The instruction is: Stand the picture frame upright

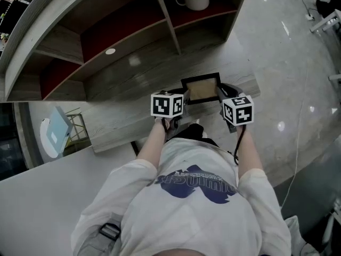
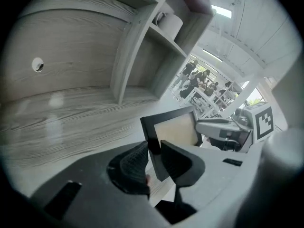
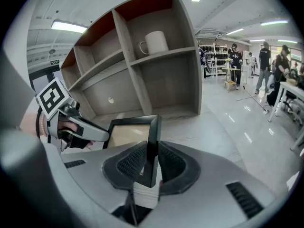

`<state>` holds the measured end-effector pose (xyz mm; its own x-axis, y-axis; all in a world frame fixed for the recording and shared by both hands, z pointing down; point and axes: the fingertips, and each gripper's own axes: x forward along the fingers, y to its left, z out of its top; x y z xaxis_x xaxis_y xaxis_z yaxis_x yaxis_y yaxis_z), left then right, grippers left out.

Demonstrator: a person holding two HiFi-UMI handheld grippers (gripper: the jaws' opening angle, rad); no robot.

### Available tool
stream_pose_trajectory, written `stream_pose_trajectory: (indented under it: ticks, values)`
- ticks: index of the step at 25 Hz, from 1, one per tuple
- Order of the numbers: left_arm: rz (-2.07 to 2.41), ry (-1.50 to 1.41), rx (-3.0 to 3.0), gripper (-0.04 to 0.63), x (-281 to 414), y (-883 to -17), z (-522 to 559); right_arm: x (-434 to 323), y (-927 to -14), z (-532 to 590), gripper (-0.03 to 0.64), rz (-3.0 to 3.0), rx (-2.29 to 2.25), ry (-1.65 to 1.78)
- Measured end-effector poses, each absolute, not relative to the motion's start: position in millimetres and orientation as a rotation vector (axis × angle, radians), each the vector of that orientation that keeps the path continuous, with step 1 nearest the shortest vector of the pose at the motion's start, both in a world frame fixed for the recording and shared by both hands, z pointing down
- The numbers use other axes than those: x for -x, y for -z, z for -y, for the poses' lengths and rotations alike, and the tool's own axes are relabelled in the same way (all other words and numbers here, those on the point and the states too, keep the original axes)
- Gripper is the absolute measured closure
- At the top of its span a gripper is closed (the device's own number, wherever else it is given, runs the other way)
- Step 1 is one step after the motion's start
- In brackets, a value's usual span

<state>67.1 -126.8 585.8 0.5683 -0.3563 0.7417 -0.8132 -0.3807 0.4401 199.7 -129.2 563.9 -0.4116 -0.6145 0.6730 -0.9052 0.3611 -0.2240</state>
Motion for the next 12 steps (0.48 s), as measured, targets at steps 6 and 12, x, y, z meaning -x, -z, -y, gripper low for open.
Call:
stream_pose_trajectory:
  ticks: [6,12]
  values:
    - [0.936,-0.679,-1.978,0.506,-61.1,-585.6,166.0,-194.3,-562.5,168.4,0.548,2.138,-1.315,-0.779]
    - [0.986,-0.644,-1.943,0.506,-45.2,-581.9,186.6,-178.4,-561.2,196.6,0.548,2.166,-1.263,-0.789]
